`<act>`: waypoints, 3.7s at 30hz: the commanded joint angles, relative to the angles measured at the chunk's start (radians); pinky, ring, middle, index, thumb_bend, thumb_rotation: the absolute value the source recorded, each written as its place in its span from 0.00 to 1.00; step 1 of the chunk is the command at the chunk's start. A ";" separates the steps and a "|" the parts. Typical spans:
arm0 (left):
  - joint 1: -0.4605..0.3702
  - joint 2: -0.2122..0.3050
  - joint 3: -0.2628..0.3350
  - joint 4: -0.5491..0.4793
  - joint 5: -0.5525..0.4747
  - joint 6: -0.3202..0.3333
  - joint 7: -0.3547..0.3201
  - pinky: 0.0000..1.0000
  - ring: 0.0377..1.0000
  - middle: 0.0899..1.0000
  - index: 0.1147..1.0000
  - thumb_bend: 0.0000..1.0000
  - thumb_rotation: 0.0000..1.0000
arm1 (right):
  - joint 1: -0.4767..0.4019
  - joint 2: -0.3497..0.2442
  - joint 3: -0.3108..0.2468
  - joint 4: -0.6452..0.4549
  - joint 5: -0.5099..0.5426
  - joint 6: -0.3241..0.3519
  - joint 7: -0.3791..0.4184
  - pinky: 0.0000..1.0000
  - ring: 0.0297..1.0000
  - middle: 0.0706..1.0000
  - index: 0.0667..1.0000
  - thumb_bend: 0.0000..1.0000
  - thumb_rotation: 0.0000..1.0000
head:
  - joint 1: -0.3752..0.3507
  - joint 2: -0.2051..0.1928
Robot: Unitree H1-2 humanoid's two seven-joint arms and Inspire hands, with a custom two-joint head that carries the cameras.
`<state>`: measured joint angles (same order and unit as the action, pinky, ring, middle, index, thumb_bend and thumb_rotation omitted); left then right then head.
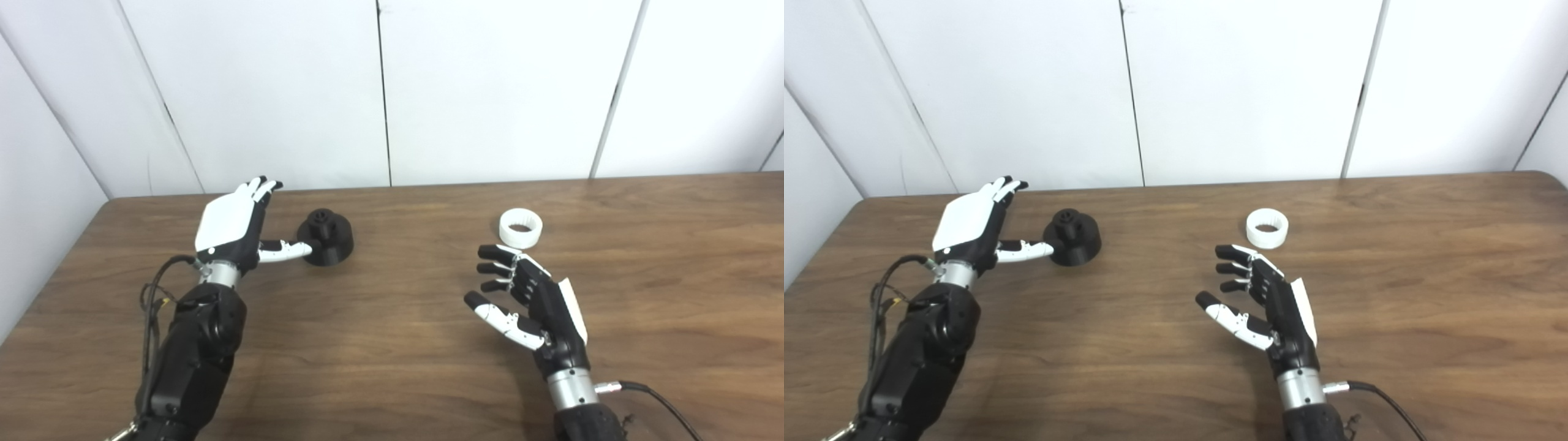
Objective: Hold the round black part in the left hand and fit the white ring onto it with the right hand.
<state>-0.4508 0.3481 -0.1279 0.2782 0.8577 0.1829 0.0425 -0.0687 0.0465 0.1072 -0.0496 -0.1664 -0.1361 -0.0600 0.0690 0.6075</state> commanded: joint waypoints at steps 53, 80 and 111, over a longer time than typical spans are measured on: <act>-0.150 -0.005 -0.125 0.189 -0.110 -0.005 0.052 0.86 0.99 1.00 0.90 1.00 0.55 | -0.013 -0.005 -0.010 -0.058 0.009 -0.012 0.012 0.57 0.70 0.76 0.71 0.66 0.25 | -0.009 0.020; -0.155 0.003 -0.121 0.207 -0.127 0.026 0.043 0.87 0.99 0.99 0.83 1.00 0.55 | -0.010 -0.018 -0.012 -0.070 0.001 -0.002 0.014 0.58 0.70 0.75 0.70 0.66 0.27 | 0.003 0.030; -0.168 -0.083 -0.019 0.379 -0.360 -0.128 0.139 0.79 0.94 0.94 0.74 1.00 0.38 | -0.007 -0.026 -0.011 -0.098 -0.006 0.035 0.015 0.55 0.68 0.75 0.70 0.67 0.27 | -0.002 0.045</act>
<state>-0.5824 0.2800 -0.1566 0.6494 0.5336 0.0879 0.1767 -0.0546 0.0140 0.0965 -0.1074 -0.1727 -0.0900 -0.0466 0.0660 0.6519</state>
